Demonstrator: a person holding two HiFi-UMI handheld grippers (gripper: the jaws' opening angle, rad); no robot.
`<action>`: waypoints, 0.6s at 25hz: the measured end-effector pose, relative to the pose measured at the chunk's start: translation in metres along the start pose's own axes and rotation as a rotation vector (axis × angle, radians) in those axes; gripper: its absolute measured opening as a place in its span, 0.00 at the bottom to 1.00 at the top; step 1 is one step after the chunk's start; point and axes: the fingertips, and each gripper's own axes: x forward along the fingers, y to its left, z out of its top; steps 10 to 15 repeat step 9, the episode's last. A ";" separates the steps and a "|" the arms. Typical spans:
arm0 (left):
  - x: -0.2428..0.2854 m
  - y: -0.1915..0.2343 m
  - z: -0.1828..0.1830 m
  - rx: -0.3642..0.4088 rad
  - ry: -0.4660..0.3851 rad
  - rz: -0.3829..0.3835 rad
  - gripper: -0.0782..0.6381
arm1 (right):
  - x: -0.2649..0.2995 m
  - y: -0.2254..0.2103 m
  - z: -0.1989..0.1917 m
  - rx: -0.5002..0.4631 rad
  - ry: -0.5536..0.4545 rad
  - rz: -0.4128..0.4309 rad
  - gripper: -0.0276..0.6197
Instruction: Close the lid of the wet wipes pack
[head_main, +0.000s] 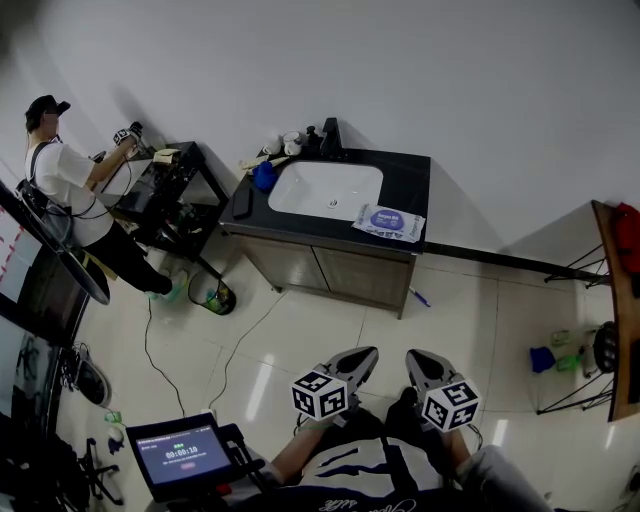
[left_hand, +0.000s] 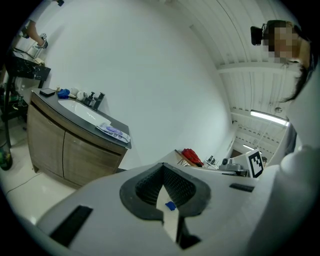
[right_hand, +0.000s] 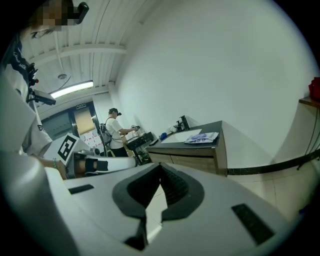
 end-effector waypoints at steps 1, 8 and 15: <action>-0.001 0.002 0.000 0.001 -0.004 0.003 0.11 | 0.001 0.000 0.000 -0.002 0.001 0.000 0.04; -0.005 0.013 0.003 -0.004 -0.022 0.018 0.11 | 0.013 0.001 -0.001 -0.013 0.004 0.012 0.04; -0.005 0.015 0.002 -0.005 -0.023 0.019 0.11 | 0.014 0.001 -0.002 -0.014 0.005 0.013 0.04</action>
